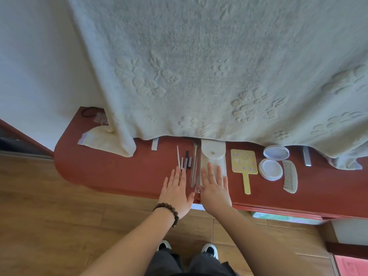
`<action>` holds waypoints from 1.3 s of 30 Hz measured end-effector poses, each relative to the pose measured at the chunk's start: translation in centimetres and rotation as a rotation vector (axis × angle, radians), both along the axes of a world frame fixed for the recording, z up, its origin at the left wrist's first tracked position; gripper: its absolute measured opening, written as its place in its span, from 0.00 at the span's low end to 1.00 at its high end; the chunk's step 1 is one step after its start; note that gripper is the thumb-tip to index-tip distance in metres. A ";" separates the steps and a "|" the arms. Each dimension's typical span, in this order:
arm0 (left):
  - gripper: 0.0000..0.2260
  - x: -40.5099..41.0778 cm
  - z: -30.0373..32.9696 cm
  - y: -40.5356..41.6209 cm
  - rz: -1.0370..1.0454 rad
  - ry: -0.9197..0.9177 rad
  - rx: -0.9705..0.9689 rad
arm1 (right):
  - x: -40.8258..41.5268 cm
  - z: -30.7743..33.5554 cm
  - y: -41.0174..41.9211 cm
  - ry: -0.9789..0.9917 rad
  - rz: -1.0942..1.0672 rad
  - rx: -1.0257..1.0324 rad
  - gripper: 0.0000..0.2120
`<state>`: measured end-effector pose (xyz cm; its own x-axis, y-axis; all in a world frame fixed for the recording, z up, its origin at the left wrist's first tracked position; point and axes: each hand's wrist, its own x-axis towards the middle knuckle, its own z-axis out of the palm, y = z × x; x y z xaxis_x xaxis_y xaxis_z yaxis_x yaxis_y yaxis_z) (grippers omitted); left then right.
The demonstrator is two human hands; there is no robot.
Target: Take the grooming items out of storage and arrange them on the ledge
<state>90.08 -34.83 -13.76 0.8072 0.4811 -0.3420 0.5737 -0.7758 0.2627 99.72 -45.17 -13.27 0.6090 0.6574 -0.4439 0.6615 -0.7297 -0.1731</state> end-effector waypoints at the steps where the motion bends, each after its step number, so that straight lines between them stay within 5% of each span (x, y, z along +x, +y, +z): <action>1: 0.35 0.1 0.0 -0.1 -0.006 -0.003 0.002 | 0.0 0.0 0.0 -0.001 0.001 0.001 0.28; 25: 0.34 -1.6 0.1 1.2 -0.036 -0.040 0.003 | -2.0 -0.5 -0.6 -0.121 0.263 0.012 0.26; 39: 0.33 -1.7 1.0 0.9 -0.038 -0.040 0.055 | -0.5 0.4 -2.4 -0.059 -0.160 0.107 0.28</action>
